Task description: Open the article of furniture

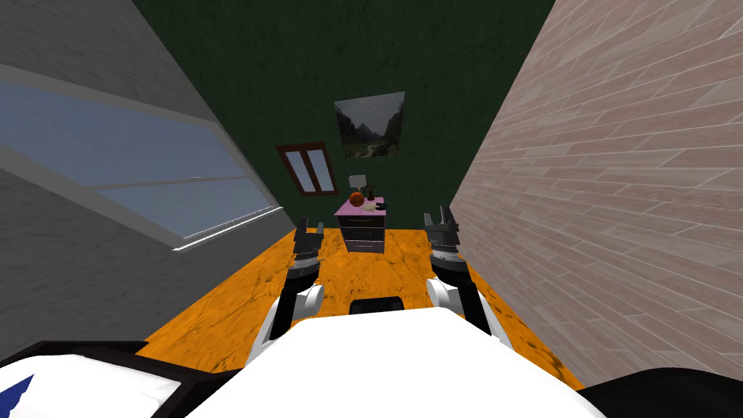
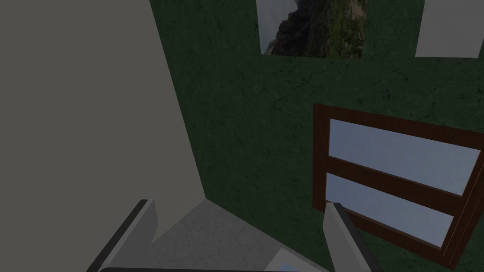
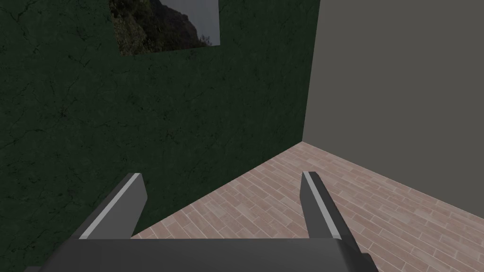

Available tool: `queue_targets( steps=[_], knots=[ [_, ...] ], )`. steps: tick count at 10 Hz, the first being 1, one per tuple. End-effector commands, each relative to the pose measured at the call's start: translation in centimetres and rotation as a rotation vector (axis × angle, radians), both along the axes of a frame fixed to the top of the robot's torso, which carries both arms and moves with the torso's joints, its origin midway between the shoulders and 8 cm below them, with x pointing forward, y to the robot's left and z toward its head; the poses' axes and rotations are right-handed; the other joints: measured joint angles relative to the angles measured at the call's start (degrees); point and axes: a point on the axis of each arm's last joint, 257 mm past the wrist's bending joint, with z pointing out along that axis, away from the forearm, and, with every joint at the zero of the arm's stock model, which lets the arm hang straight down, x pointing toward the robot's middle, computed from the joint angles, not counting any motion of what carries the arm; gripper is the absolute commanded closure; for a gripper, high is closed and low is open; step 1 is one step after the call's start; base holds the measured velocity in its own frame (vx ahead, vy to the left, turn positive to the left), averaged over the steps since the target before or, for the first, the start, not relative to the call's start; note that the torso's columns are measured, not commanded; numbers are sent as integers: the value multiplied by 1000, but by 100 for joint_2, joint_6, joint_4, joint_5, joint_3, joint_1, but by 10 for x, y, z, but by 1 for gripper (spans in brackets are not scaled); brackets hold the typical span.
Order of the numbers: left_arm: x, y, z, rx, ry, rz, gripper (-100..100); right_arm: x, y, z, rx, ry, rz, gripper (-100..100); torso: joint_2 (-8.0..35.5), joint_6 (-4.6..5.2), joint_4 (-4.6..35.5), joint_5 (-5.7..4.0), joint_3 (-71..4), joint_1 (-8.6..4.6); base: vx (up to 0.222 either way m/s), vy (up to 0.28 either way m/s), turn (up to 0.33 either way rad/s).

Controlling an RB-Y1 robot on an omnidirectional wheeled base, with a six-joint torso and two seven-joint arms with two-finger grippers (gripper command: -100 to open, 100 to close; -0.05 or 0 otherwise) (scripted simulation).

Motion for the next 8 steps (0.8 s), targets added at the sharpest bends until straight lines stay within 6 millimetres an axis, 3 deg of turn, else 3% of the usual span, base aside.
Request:
queue_targets(
  steps=[1,8],
  knots=[
    [0,0,0,0,0,0,0,0,0,0,0,0,0,0,232,0,235,0,-467,0,0,0,0],
    [0,0,0,0,0,0,0,0,0,0,0,0,0,0,3116,0,3114,0,-6227,0,0,0,0]
  ],
)
